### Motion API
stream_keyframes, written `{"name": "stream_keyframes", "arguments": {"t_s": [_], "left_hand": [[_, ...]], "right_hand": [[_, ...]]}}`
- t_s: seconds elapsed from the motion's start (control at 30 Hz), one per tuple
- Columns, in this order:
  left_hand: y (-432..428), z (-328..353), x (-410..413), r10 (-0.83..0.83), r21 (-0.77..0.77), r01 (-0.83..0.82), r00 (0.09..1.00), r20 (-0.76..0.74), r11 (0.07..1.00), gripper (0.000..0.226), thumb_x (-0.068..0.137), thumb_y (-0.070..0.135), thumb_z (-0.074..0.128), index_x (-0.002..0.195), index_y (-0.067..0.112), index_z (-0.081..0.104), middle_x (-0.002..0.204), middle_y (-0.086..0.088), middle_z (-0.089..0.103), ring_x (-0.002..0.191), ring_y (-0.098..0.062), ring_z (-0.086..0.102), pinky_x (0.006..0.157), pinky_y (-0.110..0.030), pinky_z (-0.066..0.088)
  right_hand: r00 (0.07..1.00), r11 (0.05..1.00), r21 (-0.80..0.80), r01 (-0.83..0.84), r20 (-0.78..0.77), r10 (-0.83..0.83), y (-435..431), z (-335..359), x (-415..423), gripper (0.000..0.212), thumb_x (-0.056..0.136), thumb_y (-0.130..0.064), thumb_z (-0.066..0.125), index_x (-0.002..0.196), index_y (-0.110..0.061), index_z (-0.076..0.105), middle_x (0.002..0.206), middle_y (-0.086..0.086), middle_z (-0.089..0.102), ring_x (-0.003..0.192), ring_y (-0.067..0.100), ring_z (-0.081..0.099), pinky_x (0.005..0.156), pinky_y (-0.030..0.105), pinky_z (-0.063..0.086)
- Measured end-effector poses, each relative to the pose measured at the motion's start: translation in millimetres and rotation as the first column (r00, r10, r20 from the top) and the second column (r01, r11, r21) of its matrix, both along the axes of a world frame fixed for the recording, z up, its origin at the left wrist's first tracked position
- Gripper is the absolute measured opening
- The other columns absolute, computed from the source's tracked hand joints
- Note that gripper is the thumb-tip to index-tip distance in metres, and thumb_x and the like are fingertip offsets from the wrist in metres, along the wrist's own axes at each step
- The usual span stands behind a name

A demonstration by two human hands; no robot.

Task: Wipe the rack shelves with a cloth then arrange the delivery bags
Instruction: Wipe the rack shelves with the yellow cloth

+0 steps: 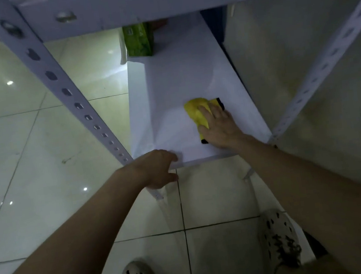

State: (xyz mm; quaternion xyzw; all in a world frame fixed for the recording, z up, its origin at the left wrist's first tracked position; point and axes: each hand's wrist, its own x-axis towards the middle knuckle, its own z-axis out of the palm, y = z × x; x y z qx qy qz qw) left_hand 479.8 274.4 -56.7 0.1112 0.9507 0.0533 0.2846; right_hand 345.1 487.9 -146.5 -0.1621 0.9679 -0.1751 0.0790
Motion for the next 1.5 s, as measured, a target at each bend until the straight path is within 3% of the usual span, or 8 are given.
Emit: {"name": "stream_keyframes", "arguments": {"t_s": [0.3,0.5,0.63,0.77,0.87,0.97,1.23,1.5], "left_hand": [[-24,19,25,0.083,-0.003,-0.083,0.997,-0.007,0.997,0.064,0.104,0.048,0.065,0.16,0.025,0.044,0.163,-0.006,0.047,0.149,-0.027,0.045,0.119,-0.039,0.04],[-48,41,44,0.166,0.018,-0.166,0.986,-0.03,0.986,0.062,0.103,0.048,0.066,0.158,0.025,0.048,0.159,-0.004,0.053,0.143,-0.025,0.052,0.117,-0.04,0.044],[-55,58,51,0.212,0.061,-0.209,0.976,-0.046,0.976,0.063,0.102,0.048,0.068,0.157,0.024,0.049,0.155,-0.003,0.057,0.138,-0.023,0.057,0.115,-0.04,0.048],[-49,64,50,0.207,0.077,-0.201,0.975,-0.075,0.977,0.062,0.102,0.046,0.068,0.158,0.024,0.049,0.156,-0.003,0.057,0.137,-0.023,0.058,0.115,-0.039,0.048],[-47,66,50,0.198,0.064,-0.195,0.979,-0.048,0.979,0.062,0.103,0.046,0.067,0.158,0.023,0.049,0.157,-0.004,0.056,0.138,-0.023,0.058,0.116,-0.039,0.048],[-49,71,50,0.215,0.062,-0.212,0.976,-0.043,0.975,0.062,0.103,0.046,0.067,0.158,0.021,0.049,0.156,-0.005,0.057,0.137,-0.024,0.058,0.115,-0.039,0.048],[-59,81,83,0.304,0.011,-0.304,0.949,-0.082,0.953,0.063,0.102,0.05,0.067,0.156,0.022,0.051,0.156,-0.004,0.057,0.136,-0.024,0.059,0.113,-0.04,0.049],[-95,113,159,0.434,-0.096,-0.433,0.901,-0.009,0.896,0.069,0.102,0.064,0.057,0.16,0.029,0.044,0.159,0.004,0.054,0.142,-0.021,0.053,0.12,-0.042,0.04]], "right_hand": [[0.967,0.949,0.182,-0.256,0.053,0.251,26,10,77,0.113,0.087,-0.051,0.076,0.168,-0.023,0.003,0.174,0.011,0.011,0.16,0.028,0.015,0.124,0.044,0.025],[0.938,0.912,0.218,-0.347,0.095,0.335,19,55,62,0.079,0.094,-0.026,0.071,0.163,-0.018,0.034,0.153,0.014,0.053,0.136,0.032,0.053,0.111,0.038,0.041],[0.975,0.972,0.081,-0.221,0.025,0.22,18,84,56,0.078,0.092,-0.025,0.067,0.163,-0.033,0.034,0.137,0.007,0.067,0.119,0.03,0.064,0.101,0.034,0.048],[0.99,0.992,-0.039,-0.123,-0.076,0.12,5,94,54,0.094,0.086,-0.032,0.075,0.165,-0.029,0.026,0.136,0.013,0.063,0.12,0.036,0.062,0.098,0.04,0.051],[0.958,0.969,0.111,-0.219,0.211,0.193,5,89,64,0.108,0.079,-0.052,0.081,0.165,-0.031,0.021,0.158,0.006,0.045,0.138,0.032,0.05,0.109,0.038,0.045],[0.925,0.926,0.247,-0.287,0.322,0.201,11,87,75,0.087,0.083,-0.056,0.081,0.152,-0.018,0.044,0.149,0.008,0.054,0.129,0.027,0.054,0.09,0.028,0.043],[0.907,0.886,0.268,-0.379,0.299,0.298,6,170,119,0.081,0.091,-0.065,0.066,0.159,-0.028,0.04,0.16,0.006,0.043,0.142,0.029,0.043,0.114,0.041,0.042],[0.884,0.928,-0.012,-0.372,0.3,0.358,-29,175,205,0.067,0.088,-0.057,0.075,0.145,-0.025,0.058,0.139,-0.006,0.062,0.118,0.015,0.06,0.098,0.03,0.051]]}}
